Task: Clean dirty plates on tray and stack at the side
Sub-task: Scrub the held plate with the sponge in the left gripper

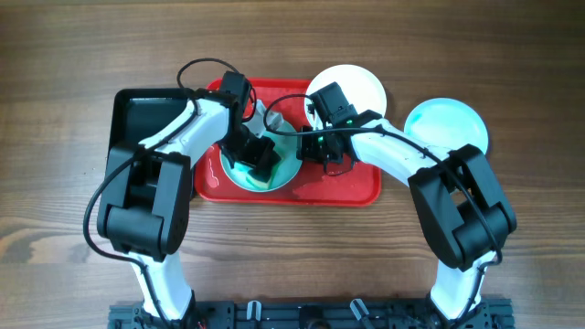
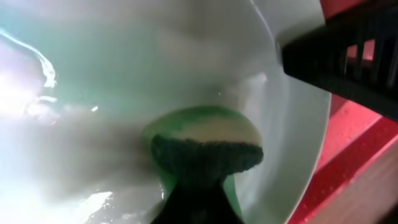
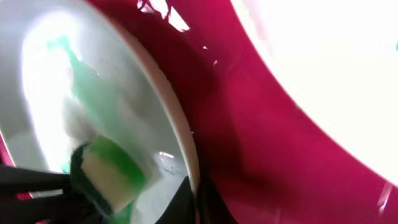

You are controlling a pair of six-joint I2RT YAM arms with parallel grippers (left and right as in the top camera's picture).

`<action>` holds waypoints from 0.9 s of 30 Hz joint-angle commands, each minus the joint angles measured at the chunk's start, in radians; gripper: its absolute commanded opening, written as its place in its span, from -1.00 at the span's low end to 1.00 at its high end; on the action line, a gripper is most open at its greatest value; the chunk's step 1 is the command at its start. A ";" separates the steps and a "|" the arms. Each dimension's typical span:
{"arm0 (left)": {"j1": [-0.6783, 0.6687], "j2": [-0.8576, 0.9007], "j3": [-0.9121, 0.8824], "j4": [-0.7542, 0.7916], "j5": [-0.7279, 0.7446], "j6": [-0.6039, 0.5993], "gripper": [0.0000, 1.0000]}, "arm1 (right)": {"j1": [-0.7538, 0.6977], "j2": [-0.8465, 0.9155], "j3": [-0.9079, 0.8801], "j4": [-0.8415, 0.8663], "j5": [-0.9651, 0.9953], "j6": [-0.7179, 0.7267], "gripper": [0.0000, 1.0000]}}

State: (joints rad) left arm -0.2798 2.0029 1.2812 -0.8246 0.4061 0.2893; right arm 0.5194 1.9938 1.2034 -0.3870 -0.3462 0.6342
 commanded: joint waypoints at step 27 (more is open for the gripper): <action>-0.010 0.030 -0.017 0.109 0.064 -0.113 -0.92 | 0.006 0.013 0.010 0.000 -0.022 -0.002 -0.91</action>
State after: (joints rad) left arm -0.2825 1.9900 1.2827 -0.8169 0.3573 0.2413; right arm 0.5198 1.9938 1.2068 -0.3878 -0.3435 0.6353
